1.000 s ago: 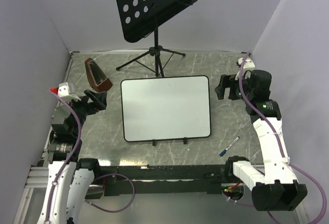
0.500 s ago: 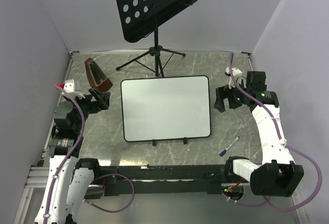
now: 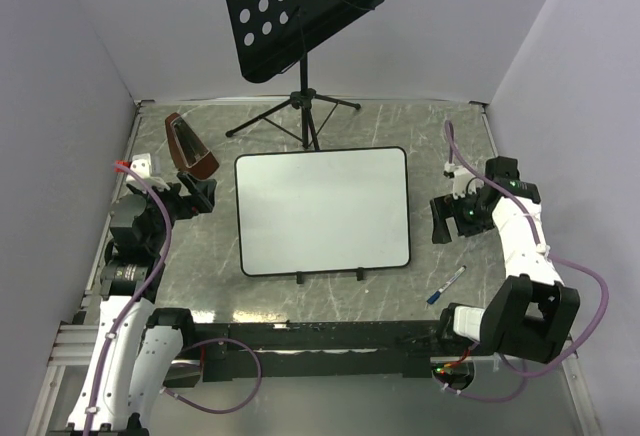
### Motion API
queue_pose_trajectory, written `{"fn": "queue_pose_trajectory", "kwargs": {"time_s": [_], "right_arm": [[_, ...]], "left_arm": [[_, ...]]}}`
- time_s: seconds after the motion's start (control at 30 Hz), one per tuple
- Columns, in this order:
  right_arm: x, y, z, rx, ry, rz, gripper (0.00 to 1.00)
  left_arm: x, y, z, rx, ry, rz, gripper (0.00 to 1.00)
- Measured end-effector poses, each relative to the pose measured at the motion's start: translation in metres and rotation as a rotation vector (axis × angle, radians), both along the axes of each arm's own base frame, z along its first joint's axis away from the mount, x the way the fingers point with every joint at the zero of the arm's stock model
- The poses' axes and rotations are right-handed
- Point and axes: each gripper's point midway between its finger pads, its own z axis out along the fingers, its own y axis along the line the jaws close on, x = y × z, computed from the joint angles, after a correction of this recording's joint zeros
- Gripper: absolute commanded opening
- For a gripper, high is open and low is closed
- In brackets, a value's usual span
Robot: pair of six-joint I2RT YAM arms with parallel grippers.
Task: Write a sentence on the whiteboard
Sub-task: Pick up the whiteboard marker at the center of the board.
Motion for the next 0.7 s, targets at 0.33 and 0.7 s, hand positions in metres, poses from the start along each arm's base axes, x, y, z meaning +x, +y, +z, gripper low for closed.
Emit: {"fn": "queue_pose_trajectory", "kwargs": {"time_s": [0.33, 0.7], "right_arm": [[-0.011, -0.015, -0.018, -0.024, 0.086, -0.009, 1.00], [-0.024, -0.028, -0.052, -0.077, 0.212, -0.014, 0.97]], "left_arm": [[0.002, 0.000, 0.001, 0.001, -0.004, 0.002, 0.97], [0.004, 0.001, -0.001, 0.002, 0.002, 0.007, 0.97]]}}
